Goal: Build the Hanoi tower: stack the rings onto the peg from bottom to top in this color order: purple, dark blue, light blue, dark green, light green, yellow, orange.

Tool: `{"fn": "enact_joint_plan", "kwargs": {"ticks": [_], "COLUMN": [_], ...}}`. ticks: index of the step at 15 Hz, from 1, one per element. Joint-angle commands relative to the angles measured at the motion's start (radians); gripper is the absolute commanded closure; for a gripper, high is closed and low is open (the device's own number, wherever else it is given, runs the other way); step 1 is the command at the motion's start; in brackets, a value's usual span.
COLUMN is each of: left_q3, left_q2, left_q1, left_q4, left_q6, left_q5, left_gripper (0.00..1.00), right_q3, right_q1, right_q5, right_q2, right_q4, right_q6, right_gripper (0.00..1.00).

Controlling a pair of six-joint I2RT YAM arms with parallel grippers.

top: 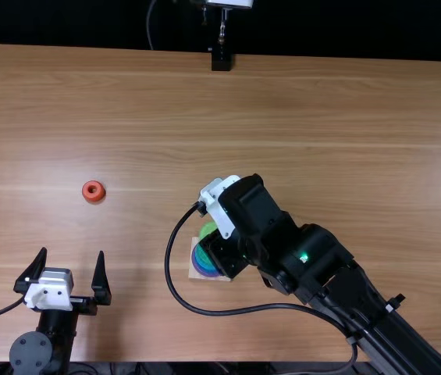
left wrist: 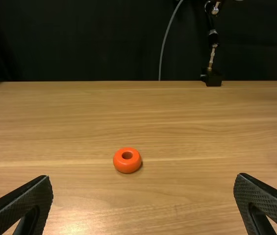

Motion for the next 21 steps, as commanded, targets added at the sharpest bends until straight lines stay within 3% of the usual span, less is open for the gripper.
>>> {"fn": "enact_joint_plan", "kwargs": {"ticks": [1,7,10,15,18,19,20,21], "left_q3": [-0.032,-0.032,-0.032,-0.032,-0.032,-0.032,-0.032,-0.032], "left_q2": [-0.012,-0.012,-0.012,-0.012,-0.012,-0.012,-0.012,-0.012], "left_q1": [0.009,0.009,0.009,0.009,0.009,0.009,0.009,0.009], "left_q4": [-0.004,-0.004,-0.004,-0.004,-0.004,-0.004,-0.004,-0.004], "left_q6": [0.012,0.012,0.012,0.012,0.012,0.012,0.012,0.012], "left_q5": [0.007,0.009,0.007,0.007,0.007,0.007,0.007,0.007], "left_gripper": [0.0,0.0,0.0,0.0,0.0,0.0,0.0,0.0], "right_q3": [-0.017,-0.015,-0.019,-0.002,-0.002,0.0,0.003,0.024], "right_q1": [0.007,0.007,-0.001,-0.151,-0.188,-0.188,-0.188,-0.188], "right_q5": [0.008,0.002,0.006,0.008,0.004,0.004,0.004,0.006], "right_q2": [0.01,0.008,0.007,0.056,0.165,0.212,0.269,0.318], "right_q4": [0.004,0.015,0.162,0.308,0.333,0.333,0.337,0.337], "right_q6": [0.0,-0.005,-0.004,0.006,0.013,0.077,0.166,0.225], "right_gripper": [0.0,0.0,0.0,0.0,0.0,0.0,0.0,0.0]}}
